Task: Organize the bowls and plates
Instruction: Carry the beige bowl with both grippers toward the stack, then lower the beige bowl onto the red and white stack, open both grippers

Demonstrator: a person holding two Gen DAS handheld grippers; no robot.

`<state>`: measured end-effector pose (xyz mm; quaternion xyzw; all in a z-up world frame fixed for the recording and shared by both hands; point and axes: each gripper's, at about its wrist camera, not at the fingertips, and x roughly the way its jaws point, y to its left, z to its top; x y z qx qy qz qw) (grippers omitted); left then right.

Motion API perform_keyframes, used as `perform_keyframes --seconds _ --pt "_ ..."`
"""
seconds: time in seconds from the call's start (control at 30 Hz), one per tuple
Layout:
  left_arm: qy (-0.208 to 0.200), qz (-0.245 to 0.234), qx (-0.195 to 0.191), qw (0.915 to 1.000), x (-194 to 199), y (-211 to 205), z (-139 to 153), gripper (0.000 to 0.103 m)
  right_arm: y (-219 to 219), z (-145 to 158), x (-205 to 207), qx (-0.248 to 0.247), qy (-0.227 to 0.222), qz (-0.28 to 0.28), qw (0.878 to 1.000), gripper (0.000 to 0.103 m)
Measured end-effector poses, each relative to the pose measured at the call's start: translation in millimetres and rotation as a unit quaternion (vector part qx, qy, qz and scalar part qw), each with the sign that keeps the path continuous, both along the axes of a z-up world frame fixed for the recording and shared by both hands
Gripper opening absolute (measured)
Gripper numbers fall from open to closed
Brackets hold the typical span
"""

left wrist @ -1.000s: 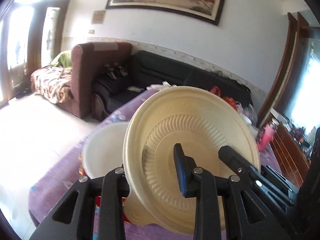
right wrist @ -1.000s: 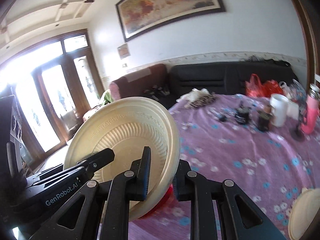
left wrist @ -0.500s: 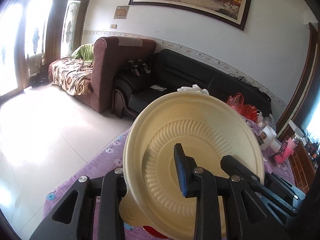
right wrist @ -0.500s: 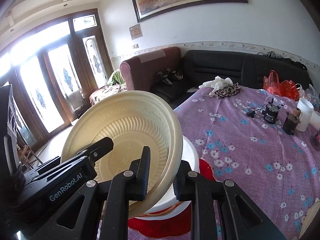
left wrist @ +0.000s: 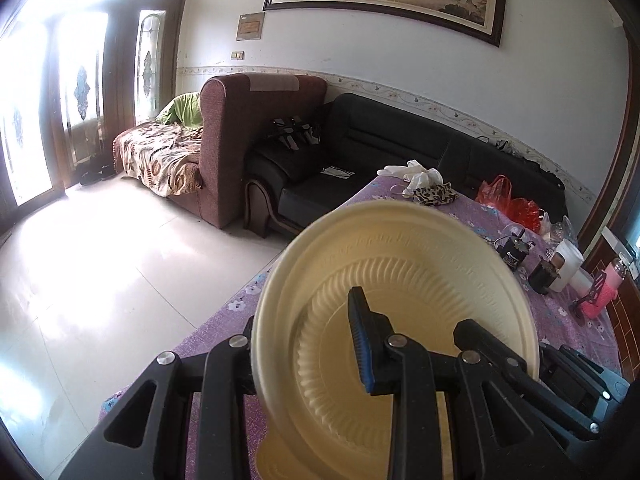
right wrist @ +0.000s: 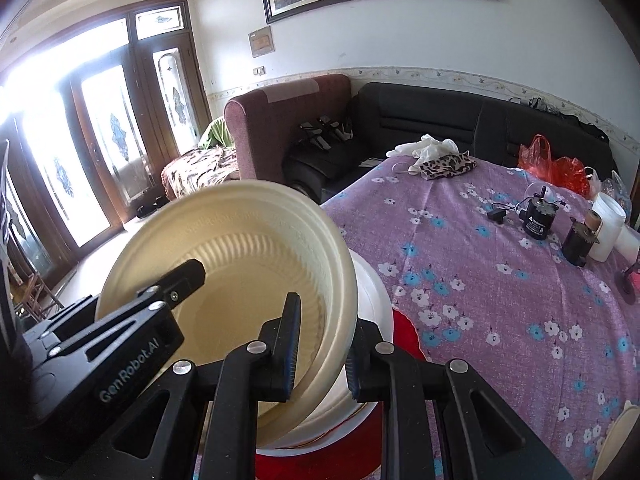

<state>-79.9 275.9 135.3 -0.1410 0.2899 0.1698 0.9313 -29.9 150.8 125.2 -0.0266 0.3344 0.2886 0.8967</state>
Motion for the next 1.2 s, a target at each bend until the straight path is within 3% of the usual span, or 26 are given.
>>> perform_keyframes --seconds 0.07,0.13,0.43,0.6,0.7,0.87,1.2 --pt "-0.004 0.004 -0.002 1.0000 -3 1 1 0.033 0 -3 1 -0.005 -0.005 -0.003 1.000 0.022" --pt "-0.009 0.009 -0.002 0.9999 -6 3 4 0.046 -1 -4 2 -0.006 -0.006 -0.007 1.000 0.022" --pt "-0.029 0.018 0.017 0.9993 -16 -2 17 0.059 -8 -7 8 0.011 0.001 -0.021 1.000 0.024" --pt "-0.036 0.021 0.025 0.9988 -21 -5 21 0.077 -16 1 2 0.039 -0.006 -0.022 0.999 0.050" --pt "-0.046 0.026 0.025 0.9983 -26 -6 25 0.085 -24 9 -6 0.048 -0.031 -0.028 0.998 0.056" --pt "-0.055 0.020 0.034 0.9977 -31 -14 32 0.087 -36 14 -12 0.064 -0.035 -0.034 0.997 0.063" --pt "-0.062 -0.004 0.035 0.9974 -41 -34 39 0.088 -82 8 -15 0.096 -0.014 -0.071 0.993 0.063"
